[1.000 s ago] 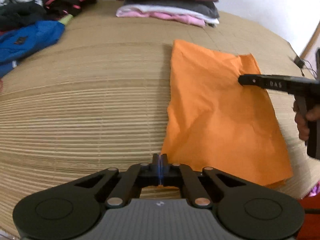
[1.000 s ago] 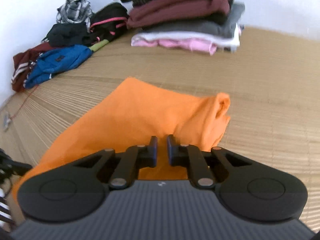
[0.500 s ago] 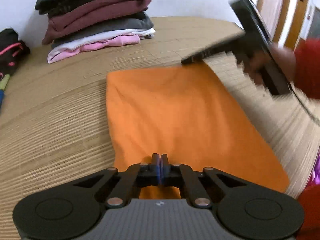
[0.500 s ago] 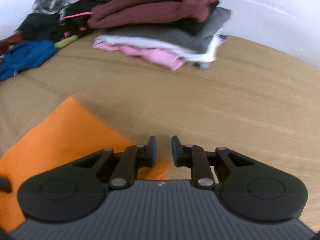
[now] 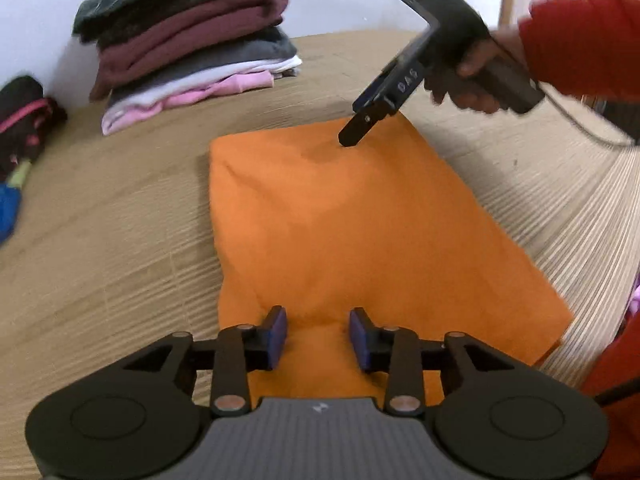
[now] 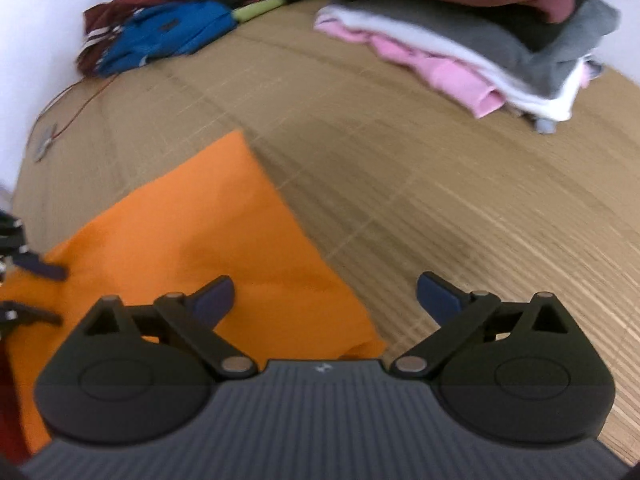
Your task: Fold clothes
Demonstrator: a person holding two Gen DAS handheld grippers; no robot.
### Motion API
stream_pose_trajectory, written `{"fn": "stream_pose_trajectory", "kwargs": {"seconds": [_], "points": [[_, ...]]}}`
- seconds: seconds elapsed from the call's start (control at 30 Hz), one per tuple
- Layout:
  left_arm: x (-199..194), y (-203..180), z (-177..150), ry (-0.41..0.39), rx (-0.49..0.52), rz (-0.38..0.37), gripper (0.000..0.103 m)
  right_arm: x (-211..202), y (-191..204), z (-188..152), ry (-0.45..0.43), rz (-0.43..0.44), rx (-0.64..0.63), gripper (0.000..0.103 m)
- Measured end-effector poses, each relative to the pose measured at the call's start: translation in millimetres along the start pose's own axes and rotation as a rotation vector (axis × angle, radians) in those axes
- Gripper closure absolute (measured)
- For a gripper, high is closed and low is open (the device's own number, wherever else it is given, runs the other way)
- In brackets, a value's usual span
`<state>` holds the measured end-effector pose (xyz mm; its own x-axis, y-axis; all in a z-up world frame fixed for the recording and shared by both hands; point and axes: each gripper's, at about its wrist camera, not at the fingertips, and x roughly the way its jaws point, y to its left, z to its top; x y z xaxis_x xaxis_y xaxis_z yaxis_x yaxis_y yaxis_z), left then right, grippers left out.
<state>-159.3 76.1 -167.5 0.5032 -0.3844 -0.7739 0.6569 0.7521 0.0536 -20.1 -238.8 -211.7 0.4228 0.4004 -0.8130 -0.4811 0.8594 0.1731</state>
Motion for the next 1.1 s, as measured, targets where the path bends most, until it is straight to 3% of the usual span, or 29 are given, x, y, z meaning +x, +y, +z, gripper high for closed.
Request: {"fn": "stream_pose_trajectory", "kwargs": {"seconds": [0.03,0.07,0.1,0.17,0.2,0.4,0.6,0.73,0.83,0.93,1.0,1.1], "points": [[0,2,1,0.003,-0.008,-0.006,0.064,-3,3,-1,0.003,0.009,-0.014,0.022],[1,4,1,0.003,-0.013,-0.012,0.064,-7,6,-3,-0.006,0.015,-0.029,0.061],[0,5,1,0.005,-0.013,-0.017,0.064,-10,9,-5,-0.015,0.022,-0.042,0.076],[0,6,1,0.011,-0.004,-0.015,0.063,-15,14,-11,-0.029,0.038,-0.029,0.091],[0,5,1,0.013,0.000,-0.012,0.063,-17,14,-14,-0.037,0.035,-0.017,0.092],[15,7,15,0.001,0.042,-0.007,0.063,-37,9,-41,-0.113,-0.030,0.147,0.092],[57,29,63,-0.012,0.125,-0.128,0.062,-74,9,-102,-0.186,-0.154,0.417,0.092],[80,46,93,-0.042,0.202,-0.094,0.061,-93,49,-144,-0.178,-0.058,0.540,0.089],[67,67,105,-0.084,0.111,-0.074,0.059,-96,89,-163,-0.143,0.011,0.552,0.072],[44,95,97,-0.106,-0.041,-0.114,0.038,-107,98,-179,-0.214,-0.043,0.691,0.042],[36,114,86,-0.094,-0.133,-0.140,0.036,-116,95,-187,-0.312,-0.083,0.803,0.017],[44,129,72,0.059,-0.240,-0.133,0.039,-113,87,-183,-0.346,-0.105,0.905,0.019]]}}
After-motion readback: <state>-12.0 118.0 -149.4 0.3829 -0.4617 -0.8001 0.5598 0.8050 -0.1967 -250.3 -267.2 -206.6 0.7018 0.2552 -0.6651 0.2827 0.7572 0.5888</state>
